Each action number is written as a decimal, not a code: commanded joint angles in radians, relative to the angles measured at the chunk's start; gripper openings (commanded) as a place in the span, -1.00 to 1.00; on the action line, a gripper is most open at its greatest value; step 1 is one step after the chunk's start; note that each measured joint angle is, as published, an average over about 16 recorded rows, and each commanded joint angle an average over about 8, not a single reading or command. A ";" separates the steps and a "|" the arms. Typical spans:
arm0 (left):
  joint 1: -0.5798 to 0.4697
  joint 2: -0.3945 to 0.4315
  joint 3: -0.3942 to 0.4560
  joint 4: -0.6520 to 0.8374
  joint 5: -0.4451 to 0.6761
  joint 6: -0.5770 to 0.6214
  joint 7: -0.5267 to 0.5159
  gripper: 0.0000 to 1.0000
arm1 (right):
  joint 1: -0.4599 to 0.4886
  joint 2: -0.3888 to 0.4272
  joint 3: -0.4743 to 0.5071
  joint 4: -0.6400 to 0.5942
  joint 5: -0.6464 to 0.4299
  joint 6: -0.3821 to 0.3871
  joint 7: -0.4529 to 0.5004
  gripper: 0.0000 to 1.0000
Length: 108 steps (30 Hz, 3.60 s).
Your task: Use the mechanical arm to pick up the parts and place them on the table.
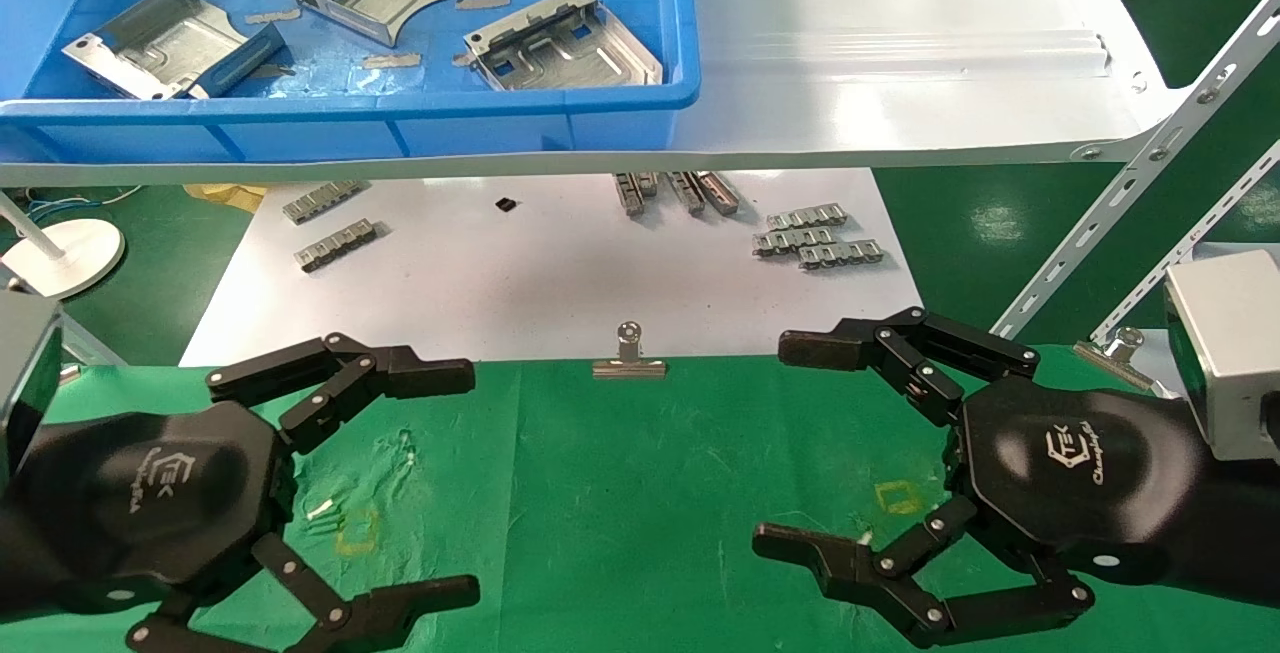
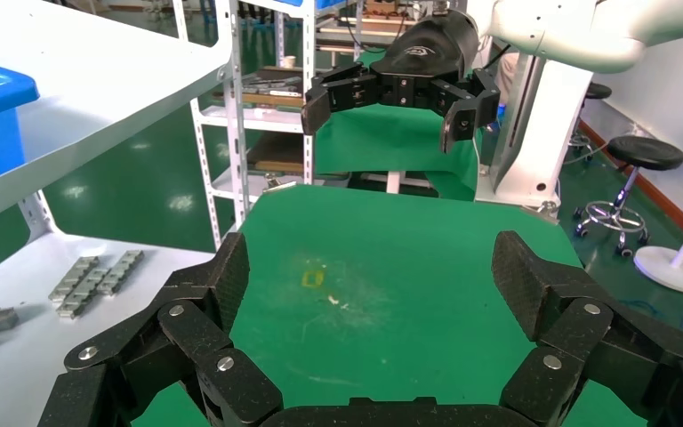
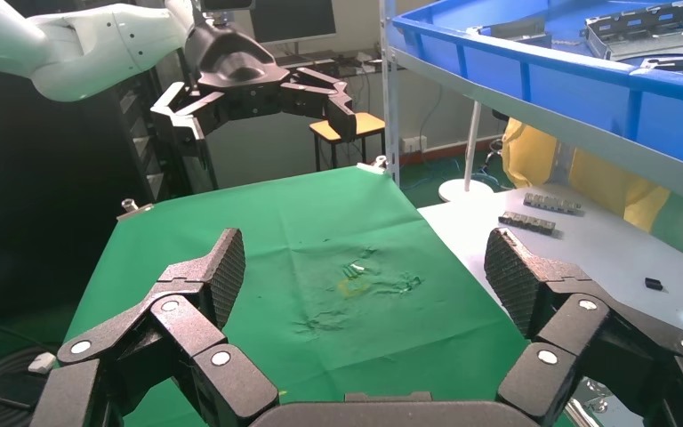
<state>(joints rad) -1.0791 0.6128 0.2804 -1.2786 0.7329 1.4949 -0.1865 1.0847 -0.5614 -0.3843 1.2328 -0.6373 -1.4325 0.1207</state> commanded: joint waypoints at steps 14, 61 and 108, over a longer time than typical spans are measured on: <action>0.000 0.000 0.000 0.000 0.000 0.000 0.000 1.00 | 0.000 0.000 0.000 0.000 0.000 0.000 0.000 -1.00; -0.062 -0.004 -0.003 0.003 0.032 -0.019 -0.007 1.00 | 0.000 0.000 0.000 0.000 0.000 0.000 0.000 -1.00; -1.019 0.574 0.274 1.266 0.733 -0.664 0.104 -1.00 | 0.000 0.000 0.000 0.000 0.000 0.000 0.000 1.00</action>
<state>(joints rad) -2.0962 1.1864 0.5521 -0.0164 1.4637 0.8269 -0.0806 1.0847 -0.5614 -0.3844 1.2328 -0.6373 -1.4325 0.1207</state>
